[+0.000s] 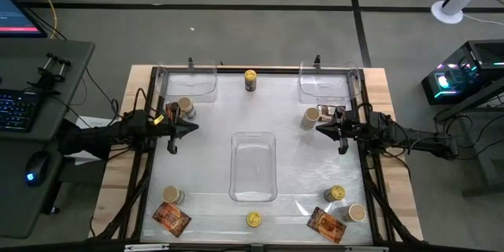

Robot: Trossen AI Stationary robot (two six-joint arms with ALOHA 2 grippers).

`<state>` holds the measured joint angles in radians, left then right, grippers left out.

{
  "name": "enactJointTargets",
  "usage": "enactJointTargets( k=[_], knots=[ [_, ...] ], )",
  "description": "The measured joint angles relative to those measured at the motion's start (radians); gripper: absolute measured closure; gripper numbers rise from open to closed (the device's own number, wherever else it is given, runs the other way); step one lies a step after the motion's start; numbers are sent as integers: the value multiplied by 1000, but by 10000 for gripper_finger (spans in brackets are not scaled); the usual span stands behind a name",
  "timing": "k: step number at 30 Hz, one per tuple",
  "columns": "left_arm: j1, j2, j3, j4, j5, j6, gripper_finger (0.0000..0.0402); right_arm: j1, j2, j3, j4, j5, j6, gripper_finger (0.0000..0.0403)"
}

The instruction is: Sort spices by type

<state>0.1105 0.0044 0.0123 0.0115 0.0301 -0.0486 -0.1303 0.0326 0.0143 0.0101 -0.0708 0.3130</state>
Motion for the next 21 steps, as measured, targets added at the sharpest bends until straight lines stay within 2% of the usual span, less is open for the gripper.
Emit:
enactJointTargets(
  k=[8, 9, 11, 14, 16, 18, 21],
  knots=[
    [0, 0, 0, 0, 0, 0, 399, 0, 0, 0, 23, 0, 5, 400],
    [0, 0, 0, 0, 0, 0, 399, 0, 0, 0, 38, 0, 35, 400],
    [0, 0, 0, 0, 0, 0, 399, 0, 0, 0, 111, 8, 194, 400],
    [0, 0, 0, 0, 0, 0, 399, 0, 0, 0, 281, 114, 426, 400],
    [0, 0, 0, 0, 0, 0, 399, 0, 4, 0, 373, 247, 490, 400],
    [0, 0, 0, 0, 0, 0, 399, -1, 18, 0, 503, 344, 493, 400],
    [0, 0, 0, 0, 0, 0, 399, 0, 83, 48, 613, 387, 424, 400]
  ],
)
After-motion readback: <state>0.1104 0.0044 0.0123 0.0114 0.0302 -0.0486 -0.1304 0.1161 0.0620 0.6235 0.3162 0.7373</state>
